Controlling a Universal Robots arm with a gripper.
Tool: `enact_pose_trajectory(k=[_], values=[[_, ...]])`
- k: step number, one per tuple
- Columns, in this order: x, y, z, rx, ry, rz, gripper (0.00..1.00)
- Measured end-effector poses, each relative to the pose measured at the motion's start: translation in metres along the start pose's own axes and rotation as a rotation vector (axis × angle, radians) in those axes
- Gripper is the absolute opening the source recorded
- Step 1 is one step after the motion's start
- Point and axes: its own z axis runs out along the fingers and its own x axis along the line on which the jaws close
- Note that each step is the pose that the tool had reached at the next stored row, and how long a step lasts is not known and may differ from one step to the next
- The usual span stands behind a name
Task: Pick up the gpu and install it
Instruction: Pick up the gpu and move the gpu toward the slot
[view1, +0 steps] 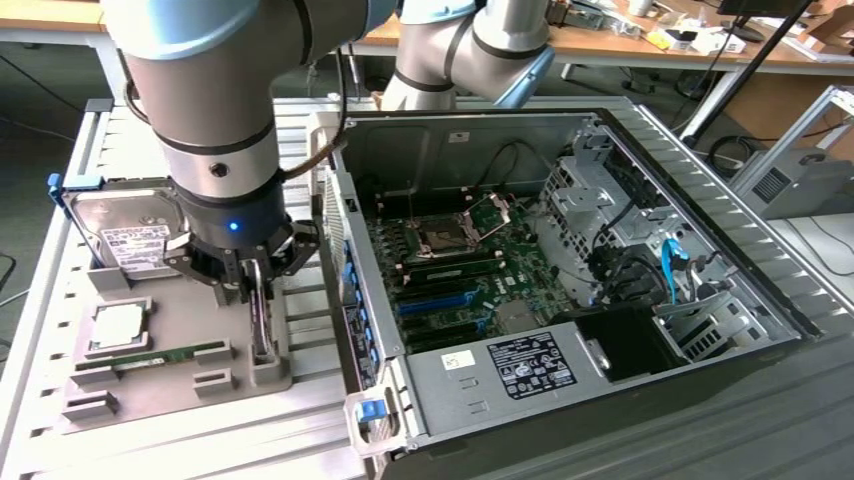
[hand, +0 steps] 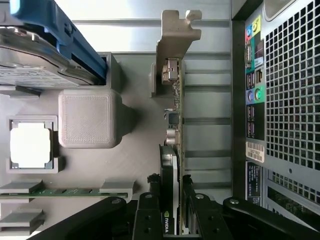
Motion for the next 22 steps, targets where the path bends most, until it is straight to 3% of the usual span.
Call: enact_pose_trajectory(k=[10, 12, 22], values=[[-0.001, 0.0021, -0.0455, -0.0001, -0.0001, 0.0, 0.27], [-0.002, 0.0029, -0.0619, 0.0, -0.0001, 0.0, 0.27], [-0.003, 0.005, -0.1073, 0.0, -0.0001, 0.0, 0.27]])
